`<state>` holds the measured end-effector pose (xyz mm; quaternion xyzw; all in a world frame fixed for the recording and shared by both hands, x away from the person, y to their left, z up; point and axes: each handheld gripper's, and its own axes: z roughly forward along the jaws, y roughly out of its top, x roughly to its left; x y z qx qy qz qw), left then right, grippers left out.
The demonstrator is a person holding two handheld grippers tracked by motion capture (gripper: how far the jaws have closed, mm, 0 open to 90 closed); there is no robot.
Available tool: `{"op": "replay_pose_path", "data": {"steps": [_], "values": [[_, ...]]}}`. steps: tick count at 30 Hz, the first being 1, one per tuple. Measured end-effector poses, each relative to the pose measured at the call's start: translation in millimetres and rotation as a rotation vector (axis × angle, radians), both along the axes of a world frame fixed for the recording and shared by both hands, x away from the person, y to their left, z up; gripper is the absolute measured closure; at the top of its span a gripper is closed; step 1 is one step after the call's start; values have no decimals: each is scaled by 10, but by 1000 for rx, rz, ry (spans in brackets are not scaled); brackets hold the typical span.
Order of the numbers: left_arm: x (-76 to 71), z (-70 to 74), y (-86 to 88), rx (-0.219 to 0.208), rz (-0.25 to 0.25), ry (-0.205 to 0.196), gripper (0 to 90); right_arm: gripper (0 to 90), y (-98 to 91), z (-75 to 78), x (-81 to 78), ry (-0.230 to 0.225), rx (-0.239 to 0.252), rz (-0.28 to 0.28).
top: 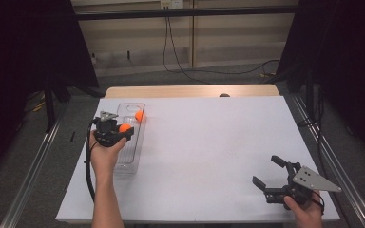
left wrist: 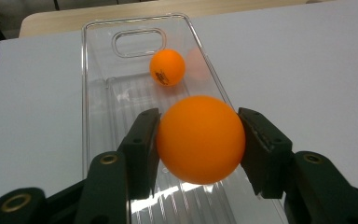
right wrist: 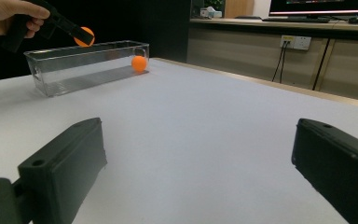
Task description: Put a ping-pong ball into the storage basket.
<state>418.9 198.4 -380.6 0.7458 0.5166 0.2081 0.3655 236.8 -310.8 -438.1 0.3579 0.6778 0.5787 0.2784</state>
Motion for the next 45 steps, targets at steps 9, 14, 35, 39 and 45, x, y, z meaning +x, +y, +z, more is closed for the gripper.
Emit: {"op": "replay_pose_path", "data": {"steps": [9,14,35,39,45], "values": [[12,-38,26,11,11,5,509,23,-1,0,1,0,-2,1],[20,-61,17,21,19,10,509,24,-4,0,0,-2,-7,4],[49,-132,-8,51,23,34,508,24,-6,0,-1,-1,-4,3],[53,-141,-7,56,24,40,508,23,-5,-1,-1,-1,-7,5],[57,-146,-11,58,22,38,506,24,-4,-1,1,-2,-5,3]]}}
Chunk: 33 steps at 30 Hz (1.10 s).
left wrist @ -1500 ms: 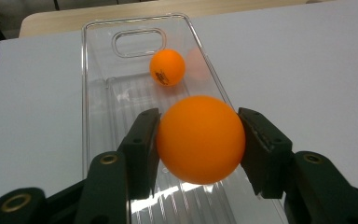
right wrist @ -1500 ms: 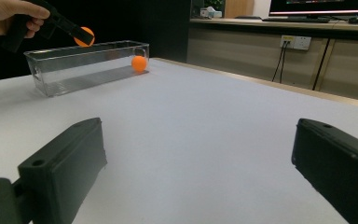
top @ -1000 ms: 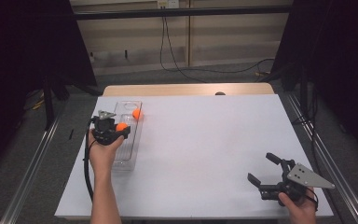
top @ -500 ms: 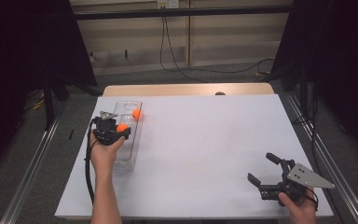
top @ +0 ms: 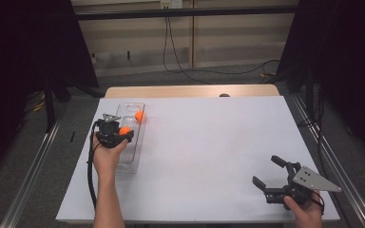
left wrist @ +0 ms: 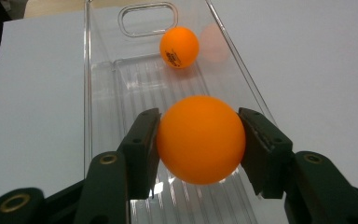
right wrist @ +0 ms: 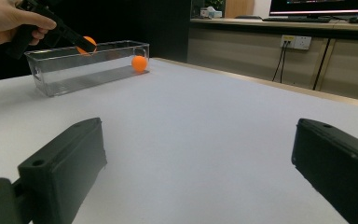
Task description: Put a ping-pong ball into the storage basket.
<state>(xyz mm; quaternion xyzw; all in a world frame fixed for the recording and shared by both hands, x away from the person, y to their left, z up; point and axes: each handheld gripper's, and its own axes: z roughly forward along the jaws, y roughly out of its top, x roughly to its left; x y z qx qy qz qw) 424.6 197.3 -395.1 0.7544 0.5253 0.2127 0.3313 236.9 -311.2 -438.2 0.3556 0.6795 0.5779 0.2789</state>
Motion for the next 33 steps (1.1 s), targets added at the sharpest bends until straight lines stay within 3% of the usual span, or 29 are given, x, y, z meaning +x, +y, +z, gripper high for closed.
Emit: {"op": "replay_pose_path", "data": {"steps": [7,33], "values": [[-1,-2,0,2,19,-13,450,24,0,-1,1,0,0,0],[-66,65,-30,-41,5,-31,276,24,-11,-2,4,-1,4,-8]]}}
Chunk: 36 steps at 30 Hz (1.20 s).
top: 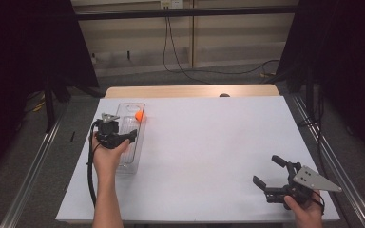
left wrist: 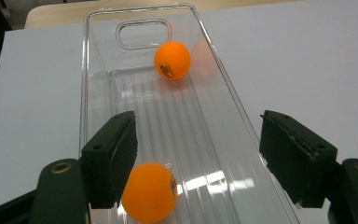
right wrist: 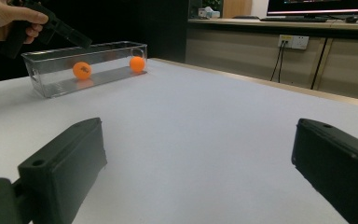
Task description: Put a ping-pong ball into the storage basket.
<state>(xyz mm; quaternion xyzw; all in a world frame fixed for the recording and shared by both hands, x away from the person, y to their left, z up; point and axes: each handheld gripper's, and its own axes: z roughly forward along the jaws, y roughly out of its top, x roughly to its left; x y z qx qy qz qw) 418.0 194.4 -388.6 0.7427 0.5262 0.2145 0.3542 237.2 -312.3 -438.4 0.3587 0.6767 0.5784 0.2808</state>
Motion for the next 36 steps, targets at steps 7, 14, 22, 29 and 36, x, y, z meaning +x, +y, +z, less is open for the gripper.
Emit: {"op": "replay_pose_path", "data": {"steps": [7,14,22,29,36], "values": [[-41,21,-40,-16,-34,-20,234,24,-6,1,4,1,-2,1],[-118,59,-37,-29,-60,-56,194,23,-2,2,0,-1,0,-1],[-230,57,-16,-51,-79,-94,183,23,-2,4,2,1,0,0],[-298,41,-43,-53,-93,-101,138,24,-8,1,0,3,5,-3],[-368,-7,-23,-94,-97,-109,97,24,-9,3,-7,1,5,-3]]}}
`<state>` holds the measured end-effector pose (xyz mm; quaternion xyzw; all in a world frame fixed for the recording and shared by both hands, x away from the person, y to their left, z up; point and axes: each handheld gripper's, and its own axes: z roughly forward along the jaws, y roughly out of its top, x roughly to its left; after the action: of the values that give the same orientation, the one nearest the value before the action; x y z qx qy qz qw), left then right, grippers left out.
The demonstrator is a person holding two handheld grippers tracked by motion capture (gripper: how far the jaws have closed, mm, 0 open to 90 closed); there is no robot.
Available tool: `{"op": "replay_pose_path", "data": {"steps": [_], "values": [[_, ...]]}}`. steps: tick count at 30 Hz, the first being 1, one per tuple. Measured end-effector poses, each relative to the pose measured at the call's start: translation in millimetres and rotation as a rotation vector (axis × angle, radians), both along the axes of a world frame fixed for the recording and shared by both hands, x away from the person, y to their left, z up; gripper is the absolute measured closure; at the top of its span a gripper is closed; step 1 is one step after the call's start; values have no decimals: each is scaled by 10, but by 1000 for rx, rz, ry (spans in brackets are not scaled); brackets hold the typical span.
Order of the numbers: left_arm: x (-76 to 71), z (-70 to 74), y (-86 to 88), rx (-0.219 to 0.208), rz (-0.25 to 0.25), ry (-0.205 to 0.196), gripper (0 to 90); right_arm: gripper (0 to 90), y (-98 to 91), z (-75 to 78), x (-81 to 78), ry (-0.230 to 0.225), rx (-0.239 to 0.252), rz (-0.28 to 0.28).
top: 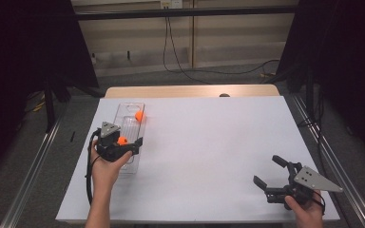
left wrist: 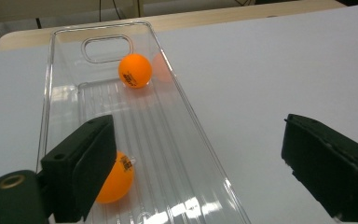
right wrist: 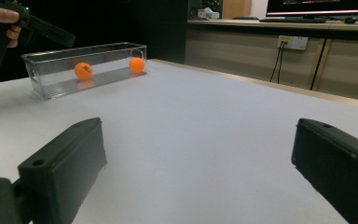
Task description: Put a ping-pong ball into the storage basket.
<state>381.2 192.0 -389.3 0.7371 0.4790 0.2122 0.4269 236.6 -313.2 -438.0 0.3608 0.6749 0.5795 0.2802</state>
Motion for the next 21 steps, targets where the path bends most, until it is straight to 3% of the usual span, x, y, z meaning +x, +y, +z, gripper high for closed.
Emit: {"op": "replay_pose_path", "data": {"steps": [11,21], "values": [[-118,-59,3,-67,-36,-22,59,24,-3,0,2,-1,-2,-1],[-201,-100,-6,-93,-63,-47,43,24,-1,0,1,0,-1,0]]}}
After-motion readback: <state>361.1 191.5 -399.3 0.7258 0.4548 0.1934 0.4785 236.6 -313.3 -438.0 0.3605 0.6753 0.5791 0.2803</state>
